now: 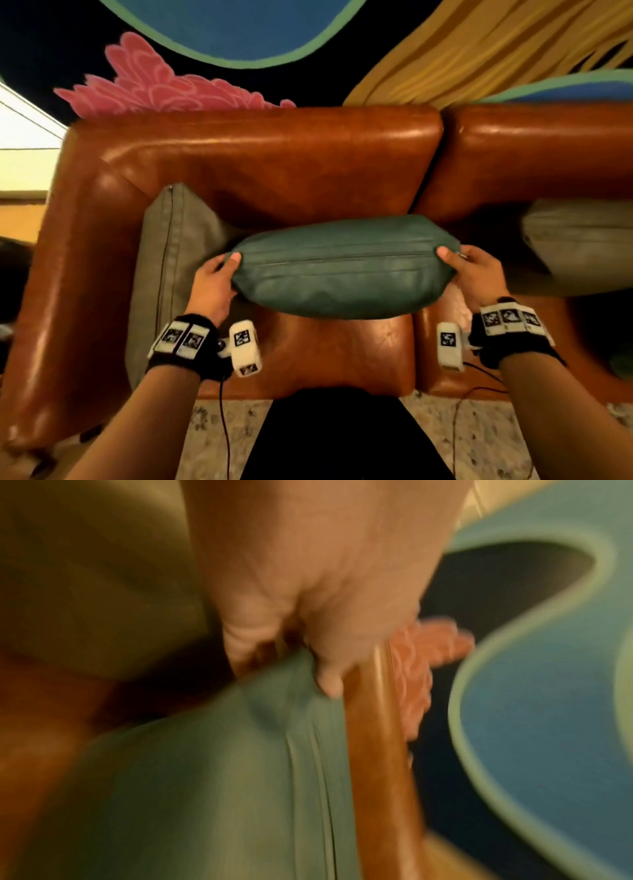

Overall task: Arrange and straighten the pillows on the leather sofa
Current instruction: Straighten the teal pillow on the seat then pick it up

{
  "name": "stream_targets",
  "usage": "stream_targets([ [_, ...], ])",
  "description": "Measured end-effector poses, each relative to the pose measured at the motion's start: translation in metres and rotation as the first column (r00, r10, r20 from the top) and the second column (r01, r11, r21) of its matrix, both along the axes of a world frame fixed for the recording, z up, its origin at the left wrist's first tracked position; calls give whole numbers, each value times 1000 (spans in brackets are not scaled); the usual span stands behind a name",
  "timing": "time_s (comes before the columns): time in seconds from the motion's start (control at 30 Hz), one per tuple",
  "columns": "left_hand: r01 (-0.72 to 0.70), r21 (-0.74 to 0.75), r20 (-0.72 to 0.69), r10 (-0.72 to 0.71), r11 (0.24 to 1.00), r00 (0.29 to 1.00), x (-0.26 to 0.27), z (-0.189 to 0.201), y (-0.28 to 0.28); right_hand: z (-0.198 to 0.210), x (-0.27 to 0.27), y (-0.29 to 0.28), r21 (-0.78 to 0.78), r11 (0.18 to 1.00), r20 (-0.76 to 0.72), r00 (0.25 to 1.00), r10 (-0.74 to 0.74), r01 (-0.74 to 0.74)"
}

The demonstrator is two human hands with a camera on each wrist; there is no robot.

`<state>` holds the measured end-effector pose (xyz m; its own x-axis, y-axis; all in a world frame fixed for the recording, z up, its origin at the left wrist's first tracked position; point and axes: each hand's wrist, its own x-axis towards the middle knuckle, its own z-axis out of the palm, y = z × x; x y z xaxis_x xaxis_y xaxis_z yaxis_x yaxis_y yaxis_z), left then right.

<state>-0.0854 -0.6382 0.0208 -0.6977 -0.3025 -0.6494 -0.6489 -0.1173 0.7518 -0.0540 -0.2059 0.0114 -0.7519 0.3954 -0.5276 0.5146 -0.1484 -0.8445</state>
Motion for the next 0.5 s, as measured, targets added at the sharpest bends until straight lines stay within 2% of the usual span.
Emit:
stream_targets([
  [0.07, 127, -246, -19, -136, 961, 991, -17, -6, 3, -12, -7, -1, 51, 997, 59, 997, 47, -50],
  [0.13, 252, -439, -35, -296, 863, 954, -29, -4, 1, -9, -25, -3, 91, 994, 67, 996, 62, -68],
  [0.2, 188, -436, -122, -265, 880, 957, -47, 4, -8, 0, -45, -6, 92, 996, 6, 1000, 18, -18],
  [0.27, 149, -440, -131, -227, 885, 965, -66, 4, -17, -7, -65, -7, 155, 985, 38, 997, 68, -73],
  [0.33, 215, -419, -54, -260, 882, 964, -79, -4, -19, -18, -81, -9, 245, 944, 118, 973, 197, -221],
  [0.4, 187, -210, -25, -196, 960, 980, -91, -6, -20, -24, -100, -11, 303, 917, 136, 965, 226, -258],
  [0.43, 119, -84, -48, -124, 989, 991, -98, -6, -24, -19, -110, -15, 275, 939, 87, 978, 190, -207],
  [0.5, 1, 77, -130, 9, 997, 992, -112, -5, -40, -13, -123, -18, 182, 981, -10, 998, 70, -67],
])
